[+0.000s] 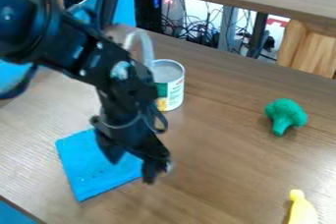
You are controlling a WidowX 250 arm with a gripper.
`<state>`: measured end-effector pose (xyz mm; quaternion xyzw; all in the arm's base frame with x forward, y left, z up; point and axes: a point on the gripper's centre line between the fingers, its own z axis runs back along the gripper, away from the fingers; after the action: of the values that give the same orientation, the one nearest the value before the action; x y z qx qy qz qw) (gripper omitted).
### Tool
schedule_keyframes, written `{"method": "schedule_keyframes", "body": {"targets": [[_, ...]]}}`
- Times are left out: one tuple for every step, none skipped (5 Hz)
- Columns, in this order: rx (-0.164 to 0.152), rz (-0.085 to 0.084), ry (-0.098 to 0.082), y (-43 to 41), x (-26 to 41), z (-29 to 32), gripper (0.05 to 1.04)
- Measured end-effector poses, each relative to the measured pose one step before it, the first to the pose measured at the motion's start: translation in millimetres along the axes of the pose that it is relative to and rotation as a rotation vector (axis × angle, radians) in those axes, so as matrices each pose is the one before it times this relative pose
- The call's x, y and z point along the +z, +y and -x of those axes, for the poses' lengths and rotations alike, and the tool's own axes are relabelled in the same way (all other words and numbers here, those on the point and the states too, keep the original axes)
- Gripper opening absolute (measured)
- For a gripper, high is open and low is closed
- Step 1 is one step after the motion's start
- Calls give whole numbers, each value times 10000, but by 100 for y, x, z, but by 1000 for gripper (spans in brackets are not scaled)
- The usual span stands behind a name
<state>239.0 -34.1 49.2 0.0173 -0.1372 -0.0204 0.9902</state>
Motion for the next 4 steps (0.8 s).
{"method": "schedule_keyframes", "body": {"targets": [[-464, -39, 11, -1813, 107, 835, 1000], [-151, -140, -220, -698, 1171, 222, 1000], [-269, 1, 286, 953, 3128, 306, 1000], [63, -12, -16, 236, 215, -80, 1000]]}}
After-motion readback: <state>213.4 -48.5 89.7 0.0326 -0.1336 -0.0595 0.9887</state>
